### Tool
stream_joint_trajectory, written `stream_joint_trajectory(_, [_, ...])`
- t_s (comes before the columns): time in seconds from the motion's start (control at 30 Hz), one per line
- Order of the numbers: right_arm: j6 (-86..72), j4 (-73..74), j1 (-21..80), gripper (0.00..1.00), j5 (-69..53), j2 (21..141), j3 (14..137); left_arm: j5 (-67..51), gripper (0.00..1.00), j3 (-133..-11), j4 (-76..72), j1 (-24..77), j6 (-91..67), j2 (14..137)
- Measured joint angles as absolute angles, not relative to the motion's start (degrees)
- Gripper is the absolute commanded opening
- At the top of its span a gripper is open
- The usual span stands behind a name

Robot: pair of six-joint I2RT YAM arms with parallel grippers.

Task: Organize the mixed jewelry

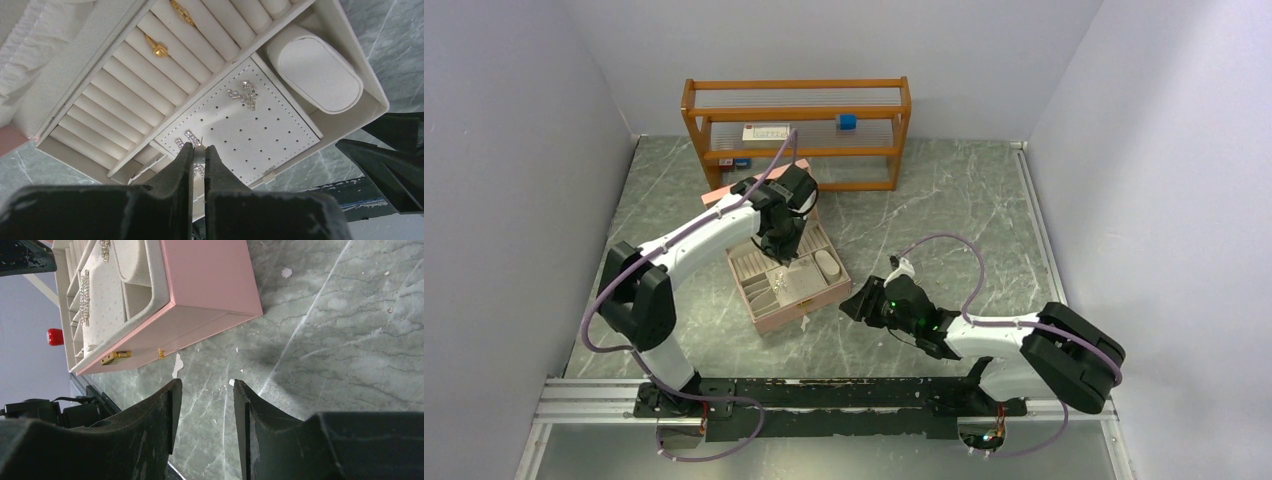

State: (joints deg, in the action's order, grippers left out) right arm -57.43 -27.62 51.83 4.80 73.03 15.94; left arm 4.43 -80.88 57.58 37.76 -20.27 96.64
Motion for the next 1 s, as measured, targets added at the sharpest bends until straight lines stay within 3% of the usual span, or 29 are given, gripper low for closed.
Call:
stream_joint_trajectory(0.47, [-57.98, -29.08, 51.83, 0.47, 5.23, 74.87, 15.94, 4.27, 0.10, -82.61, 61.17, 38.70, -18.09, 99.02])
stream_joint_trajectory(1.0, [-58.28, -29.30, 51.83, 0.47, 5.43, 75.16, 15.94, 5.04, 0.06, -83.00, 61.52, 38.72, -18.46, 102.13])
